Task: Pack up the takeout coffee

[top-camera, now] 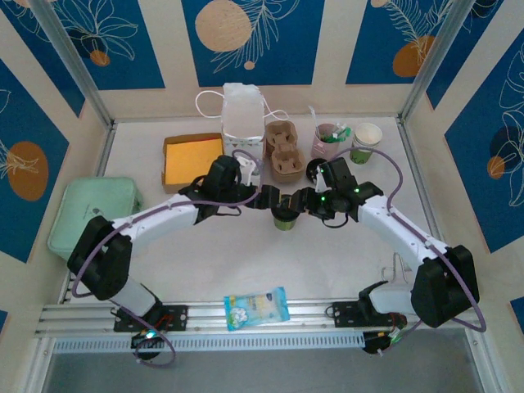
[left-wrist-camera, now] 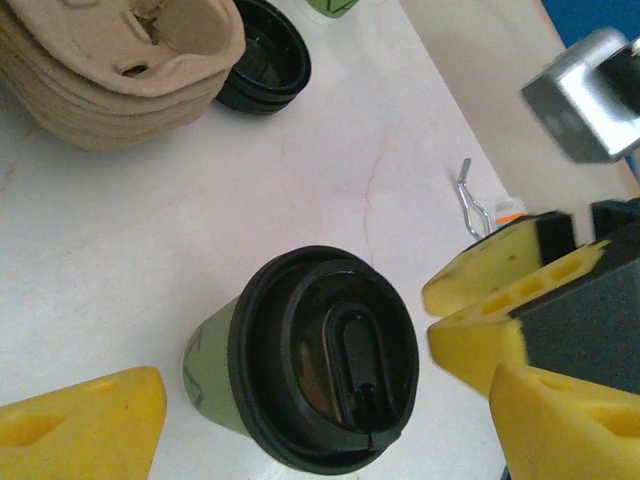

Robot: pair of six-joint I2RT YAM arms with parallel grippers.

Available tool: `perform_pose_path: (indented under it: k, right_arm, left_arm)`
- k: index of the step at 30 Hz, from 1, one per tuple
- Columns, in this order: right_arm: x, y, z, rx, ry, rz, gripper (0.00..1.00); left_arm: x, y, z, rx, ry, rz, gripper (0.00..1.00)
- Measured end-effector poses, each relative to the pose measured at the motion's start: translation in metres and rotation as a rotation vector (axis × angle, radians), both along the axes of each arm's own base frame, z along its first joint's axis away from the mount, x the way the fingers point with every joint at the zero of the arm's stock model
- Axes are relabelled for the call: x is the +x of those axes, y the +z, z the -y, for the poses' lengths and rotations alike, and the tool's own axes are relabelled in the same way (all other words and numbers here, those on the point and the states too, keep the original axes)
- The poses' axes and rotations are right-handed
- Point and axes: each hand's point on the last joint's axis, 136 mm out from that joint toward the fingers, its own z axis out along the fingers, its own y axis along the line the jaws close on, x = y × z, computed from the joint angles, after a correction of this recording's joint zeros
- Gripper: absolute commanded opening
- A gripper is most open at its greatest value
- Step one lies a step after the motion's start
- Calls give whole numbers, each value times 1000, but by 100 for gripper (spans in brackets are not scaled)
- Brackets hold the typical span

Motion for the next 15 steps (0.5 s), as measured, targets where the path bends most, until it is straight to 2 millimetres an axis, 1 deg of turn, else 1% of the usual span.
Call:
perform_pose_path:
  k: [3,6,7,8,11,15]
  right_arm:
    - [3,13,-1,-27,13,31,62]
    - [2,28,-6,-62,49,67,66]
    - [2,33,-9,-81,66,80,86]
    - [1,37,-11,-98,81,87,100]
    - [3,44,-17,-164,125,106,99]
    - [4,42,-21,-237,174,110,99]
  left_arm:
    - [0,3,-3,4,13,8,85]
    - [-2,7,-8,3,25,21,85]
    - [-3,7,-10,4,30,23,85]
    - [-4,7,-13,5,34,25,85]
    - [-6,5,-19,12,44,23,85]
    - [-8,0,-29,23,66,22,85]
